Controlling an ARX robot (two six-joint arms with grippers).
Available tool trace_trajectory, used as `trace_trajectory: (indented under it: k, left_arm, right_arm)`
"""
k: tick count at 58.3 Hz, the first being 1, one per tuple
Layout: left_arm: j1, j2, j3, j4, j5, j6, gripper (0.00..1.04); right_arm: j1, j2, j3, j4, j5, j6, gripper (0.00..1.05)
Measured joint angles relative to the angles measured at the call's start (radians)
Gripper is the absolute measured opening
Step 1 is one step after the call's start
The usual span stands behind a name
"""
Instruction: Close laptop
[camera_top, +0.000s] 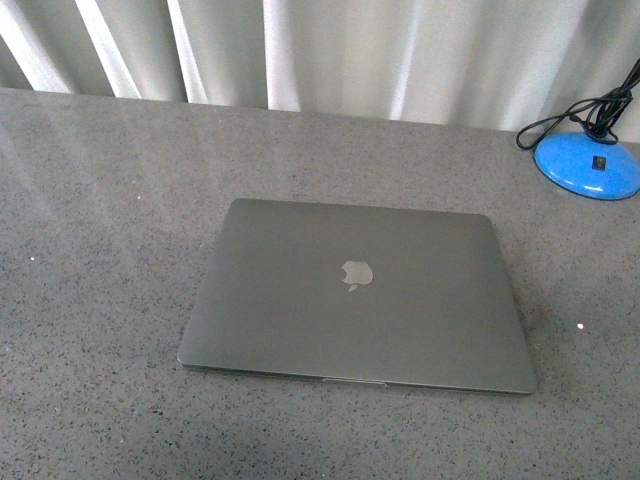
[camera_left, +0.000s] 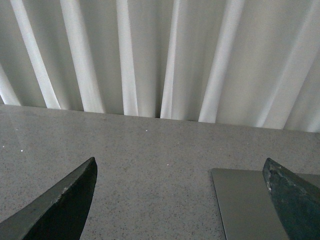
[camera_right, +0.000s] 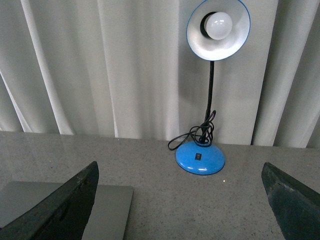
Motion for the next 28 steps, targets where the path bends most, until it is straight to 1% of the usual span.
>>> trace_trajectory:
  k: [28]
  left_arm:
    - [0.0, 0.0, 0.0, 0.0, 0.0, 0.0, 0.98]
  right_arm:
    - [0.0, 0.0, 0.0, 0.0, 0.0, 0.0, 0.95]
